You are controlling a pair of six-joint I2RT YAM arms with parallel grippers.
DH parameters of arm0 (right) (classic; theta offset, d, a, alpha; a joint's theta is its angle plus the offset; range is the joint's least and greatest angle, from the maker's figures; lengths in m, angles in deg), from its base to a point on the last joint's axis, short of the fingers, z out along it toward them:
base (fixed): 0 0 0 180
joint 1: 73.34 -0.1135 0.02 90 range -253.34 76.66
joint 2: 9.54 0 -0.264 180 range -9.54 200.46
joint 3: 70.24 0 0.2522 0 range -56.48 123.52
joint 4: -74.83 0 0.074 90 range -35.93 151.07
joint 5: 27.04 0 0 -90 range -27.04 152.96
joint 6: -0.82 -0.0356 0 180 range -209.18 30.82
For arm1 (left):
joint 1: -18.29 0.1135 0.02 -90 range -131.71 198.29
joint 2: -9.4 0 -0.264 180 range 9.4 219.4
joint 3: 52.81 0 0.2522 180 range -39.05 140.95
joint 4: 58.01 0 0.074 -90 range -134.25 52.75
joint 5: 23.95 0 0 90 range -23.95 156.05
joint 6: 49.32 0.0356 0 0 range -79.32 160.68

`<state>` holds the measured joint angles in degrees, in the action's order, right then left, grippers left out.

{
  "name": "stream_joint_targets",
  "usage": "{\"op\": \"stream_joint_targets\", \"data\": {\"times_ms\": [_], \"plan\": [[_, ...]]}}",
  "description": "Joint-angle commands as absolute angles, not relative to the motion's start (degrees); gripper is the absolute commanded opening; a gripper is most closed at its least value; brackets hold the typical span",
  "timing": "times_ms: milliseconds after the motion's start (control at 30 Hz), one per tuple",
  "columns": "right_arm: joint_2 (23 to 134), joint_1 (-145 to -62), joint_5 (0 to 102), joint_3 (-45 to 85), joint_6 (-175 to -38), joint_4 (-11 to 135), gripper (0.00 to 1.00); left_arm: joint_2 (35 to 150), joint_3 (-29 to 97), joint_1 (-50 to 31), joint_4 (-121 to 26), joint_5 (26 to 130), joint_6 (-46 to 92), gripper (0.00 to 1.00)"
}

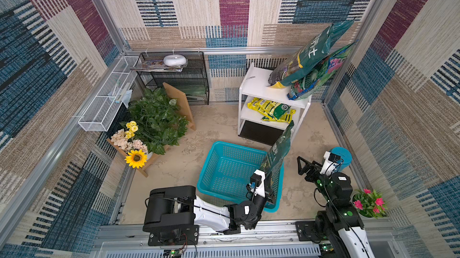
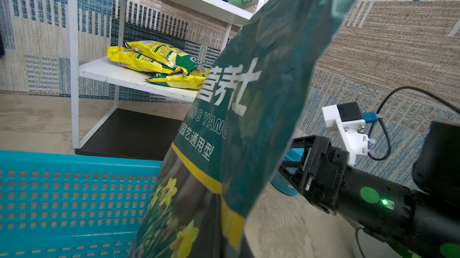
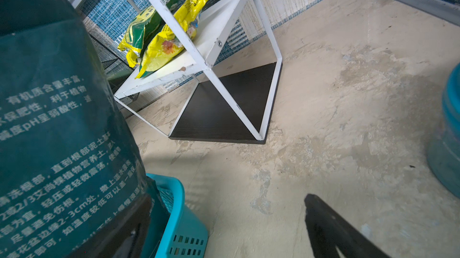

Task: Take down the fertilizer bag from the shelf
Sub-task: Place the fertilizer bag in the storage box.

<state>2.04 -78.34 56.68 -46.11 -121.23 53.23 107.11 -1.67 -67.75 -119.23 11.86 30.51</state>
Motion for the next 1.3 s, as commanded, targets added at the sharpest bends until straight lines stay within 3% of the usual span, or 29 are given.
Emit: {"op": "stream_joint_targets", "data": {"times_ms": [0,167,367,600,800,933,1000,1100,1267], "plan": [[1.95,-78.36,56.19,-46.28,-121.16,54.48,0.99,107.64,-1.87,-68.92,-124.24,11.71,27.46,0.0],[1.81,-78.37,56.2,-46.37,-121.09,54.47,0.99,108.37,-1.95,-71.11,-124.23,12.99,27.55,0.0],[1.65,-78.44,56.37,-46.37,-121.16,54.49,0.99,108.65,-2.57,-73.09,-124.23,13.27,27.44,0.37],[1.77,-78.4,56.42,-46.32,-121.08,54.65,0.99,106.58,-4.33,-73.89,-124.23,13.55,26.2,0.64],[2.04,-78.4,57.02,-45.64,-120.98,54.89,0.99,99.23,-4.13,-76.64,-124.15,16.56,34.39,0.98],[3.67,-78.36,58.41,-40.96,-120.46,53.7,0.99,89.39,-3.68,-79.78,-122.23,17.55,45.44,0.98],[5.37,-78.44,58.39,-37.57,-120.24,52.65,0.99,81.16,-3.09,-80.17,-111.68,14.73,44.72,0.98],[9.04,-78.46,57.25,-32.2,-119.9,51.81,0.99,67.51,3.9,-77.76,-78.29,12.14,36.31,0.98],[15.94,-78.45,56.22,-19.05,-119.32,47.75,0.99,53.41,12.5,-64.78,-47.24,15.23,28.83,0.98]]}}
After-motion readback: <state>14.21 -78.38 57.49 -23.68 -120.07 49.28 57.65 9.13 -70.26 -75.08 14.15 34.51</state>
